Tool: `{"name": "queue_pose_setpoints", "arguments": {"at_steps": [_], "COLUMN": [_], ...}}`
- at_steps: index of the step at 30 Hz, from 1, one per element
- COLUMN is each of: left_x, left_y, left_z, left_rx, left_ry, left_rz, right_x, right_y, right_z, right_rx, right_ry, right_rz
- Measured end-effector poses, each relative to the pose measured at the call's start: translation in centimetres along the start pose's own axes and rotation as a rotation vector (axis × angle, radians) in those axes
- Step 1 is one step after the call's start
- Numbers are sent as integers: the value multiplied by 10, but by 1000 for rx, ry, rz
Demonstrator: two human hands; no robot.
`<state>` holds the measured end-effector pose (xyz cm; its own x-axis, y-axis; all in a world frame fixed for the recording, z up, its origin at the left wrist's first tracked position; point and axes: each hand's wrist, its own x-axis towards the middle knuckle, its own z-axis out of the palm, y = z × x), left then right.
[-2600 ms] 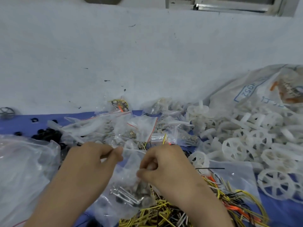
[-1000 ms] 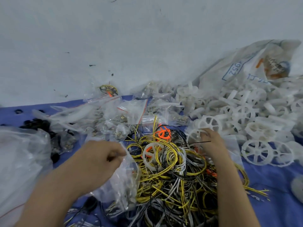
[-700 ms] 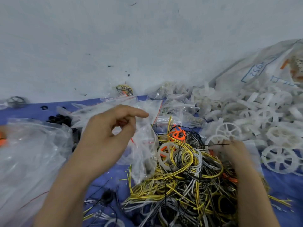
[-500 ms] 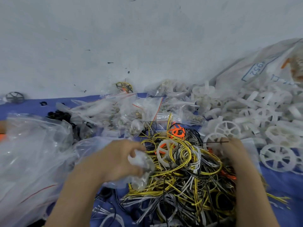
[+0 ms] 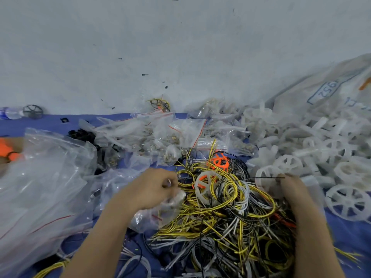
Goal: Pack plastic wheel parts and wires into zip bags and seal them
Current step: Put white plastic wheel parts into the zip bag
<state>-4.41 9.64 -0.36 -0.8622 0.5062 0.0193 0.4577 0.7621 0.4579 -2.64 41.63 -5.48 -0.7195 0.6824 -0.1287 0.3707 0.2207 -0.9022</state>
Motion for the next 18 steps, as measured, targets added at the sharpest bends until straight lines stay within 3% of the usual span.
{"name": "queue_pose_setpoints", "arguments": {"at_steps": [4,6,9,12,16,18], "left_x": [-11,-16,-24,-30,-36,-37], "left_y": [10,18,32,41,49,53], "left_z": [-26,-36,-46,-50,-51,-50], "left_rx": [-223,-346,-533,-620,-530,-441], "left_ry": [293,467,595,677,735,749], "left_rz": [134,203,281,341,382,401], "right_x": [-10,-19,-43,-81,-133,-150], "right_y": [-8,-17,-44,-74,-103,-113], "right_z": [-4,-11,-31,-58,-63,-48], "right_rx": [247,313,416,332,-49,-97], "right_ry": [151,274,382,160,-471,-565], "right_rz": [-72,-175,-392,-529,-586,-605]}}
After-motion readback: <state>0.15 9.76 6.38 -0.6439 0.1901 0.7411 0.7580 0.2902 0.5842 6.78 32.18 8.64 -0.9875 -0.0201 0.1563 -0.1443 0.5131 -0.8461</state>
